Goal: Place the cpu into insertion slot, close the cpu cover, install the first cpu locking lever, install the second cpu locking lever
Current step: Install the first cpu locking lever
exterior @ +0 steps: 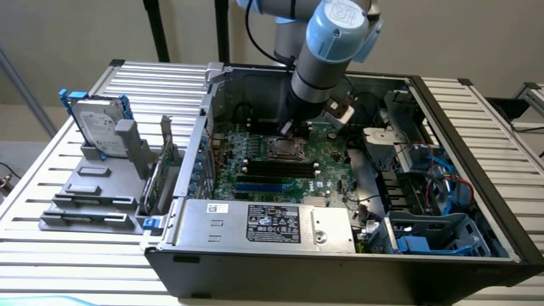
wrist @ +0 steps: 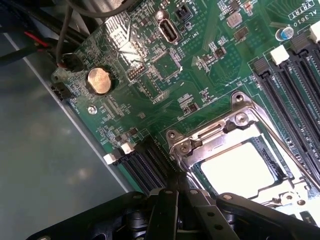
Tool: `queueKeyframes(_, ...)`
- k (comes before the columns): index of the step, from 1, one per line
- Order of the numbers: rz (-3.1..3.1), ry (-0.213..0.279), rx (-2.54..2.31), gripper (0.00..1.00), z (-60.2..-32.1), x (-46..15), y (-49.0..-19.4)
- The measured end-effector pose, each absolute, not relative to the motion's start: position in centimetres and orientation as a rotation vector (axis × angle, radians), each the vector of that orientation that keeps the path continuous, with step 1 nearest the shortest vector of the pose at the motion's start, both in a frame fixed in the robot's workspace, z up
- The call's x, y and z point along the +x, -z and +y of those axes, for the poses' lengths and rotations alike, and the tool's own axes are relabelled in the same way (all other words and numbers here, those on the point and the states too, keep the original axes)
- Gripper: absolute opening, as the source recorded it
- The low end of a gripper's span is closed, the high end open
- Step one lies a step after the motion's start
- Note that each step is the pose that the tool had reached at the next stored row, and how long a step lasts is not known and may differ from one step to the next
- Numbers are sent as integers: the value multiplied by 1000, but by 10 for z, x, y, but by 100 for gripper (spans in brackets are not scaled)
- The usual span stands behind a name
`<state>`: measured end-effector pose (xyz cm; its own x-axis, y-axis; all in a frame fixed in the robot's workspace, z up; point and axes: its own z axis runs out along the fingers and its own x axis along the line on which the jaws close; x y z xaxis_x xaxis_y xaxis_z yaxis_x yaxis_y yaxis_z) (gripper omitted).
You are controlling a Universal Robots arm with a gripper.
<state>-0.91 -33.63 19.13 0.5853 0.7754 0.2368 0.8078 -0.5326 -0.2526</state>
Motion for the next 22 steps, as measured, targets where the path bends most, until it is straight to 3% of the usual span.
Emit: queueKeyframes(22,-1296,151,-2444,11,-341,-23,-194)
